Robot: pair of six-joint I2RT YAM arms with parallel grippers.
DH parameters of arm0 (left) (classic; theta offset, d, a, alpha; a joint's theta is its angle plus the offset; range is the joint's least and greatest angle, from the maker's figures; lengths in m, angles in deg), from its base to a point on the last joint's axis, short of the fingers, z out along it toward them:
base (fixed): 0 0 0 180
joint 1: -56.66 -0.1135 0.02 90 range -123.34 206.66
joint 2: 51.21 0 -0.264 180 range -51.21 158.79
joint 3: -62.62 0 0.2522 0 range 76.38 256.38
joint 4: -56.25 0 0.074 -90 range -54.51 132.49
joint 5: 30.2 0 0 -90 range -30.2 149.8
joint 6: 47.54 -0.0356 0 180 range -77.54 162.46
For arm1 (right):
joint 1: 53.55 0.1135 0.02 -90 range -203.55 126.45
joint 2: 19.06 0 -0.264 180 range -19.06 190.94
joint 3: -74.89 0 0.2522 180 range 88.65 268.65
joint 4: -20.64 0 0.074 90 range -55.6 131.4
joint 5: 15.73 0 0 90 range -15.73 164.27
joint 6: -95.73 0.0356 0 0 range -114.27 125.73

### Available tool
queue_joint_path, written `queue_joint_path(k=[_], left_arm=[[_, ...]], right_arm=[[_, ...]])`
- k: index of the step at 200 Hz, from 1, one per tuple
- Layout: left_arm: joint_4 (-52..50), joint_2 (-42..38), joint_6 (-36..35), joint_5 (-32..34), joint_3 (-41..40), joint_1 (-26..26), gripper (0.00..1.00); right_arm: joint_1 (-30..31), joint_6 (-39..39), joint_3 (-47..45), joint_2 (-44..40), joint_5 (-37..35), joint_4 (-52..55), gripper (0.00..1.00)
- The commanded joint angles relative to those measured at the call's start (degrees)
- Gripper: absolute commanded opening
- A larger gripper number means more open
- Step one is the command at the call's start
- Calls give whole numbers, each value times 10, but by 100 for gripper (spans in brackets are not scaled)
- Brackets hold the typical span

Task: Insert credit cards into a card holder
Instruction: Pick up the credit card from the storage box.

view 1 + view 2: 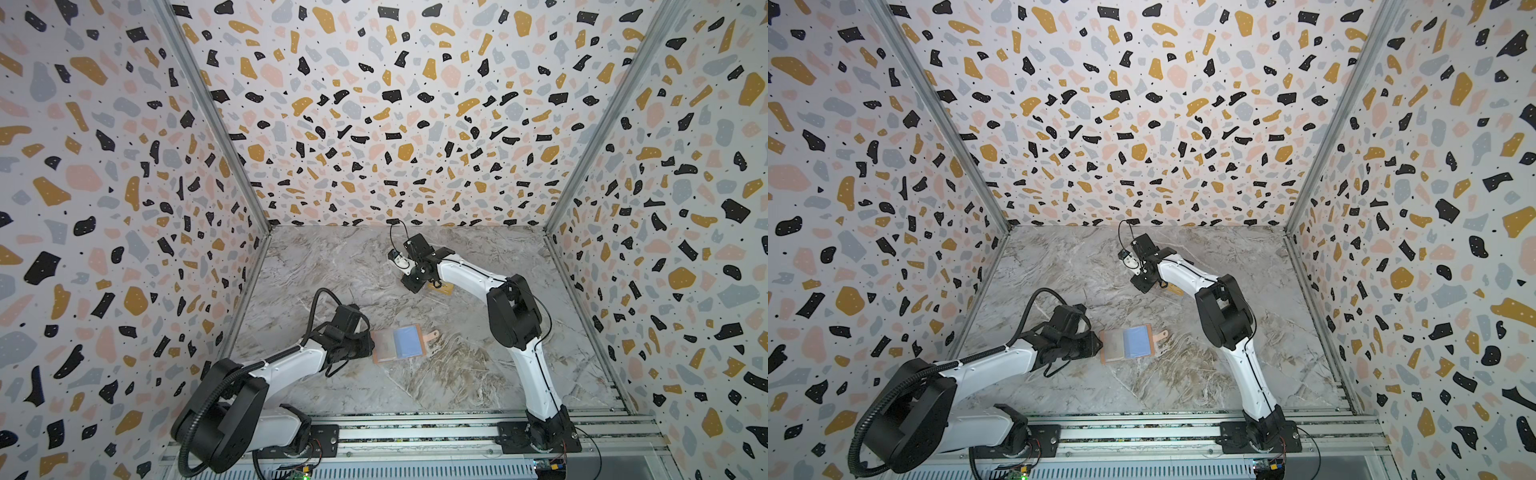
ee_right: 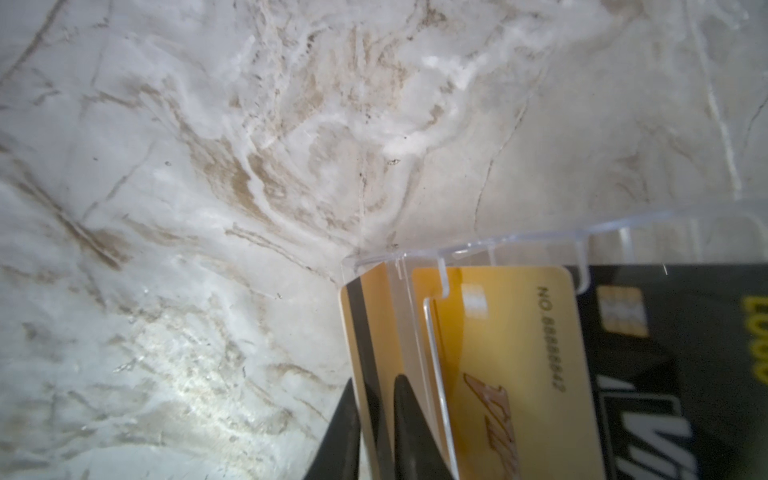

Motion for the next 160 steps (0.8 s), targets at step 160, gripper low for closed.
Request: queue_joint_path(k=[160], left_arm=[[-17,-38,4,42,5,-3,31]], right_arm=[[4,-15,32,-43,-8,4,0]])
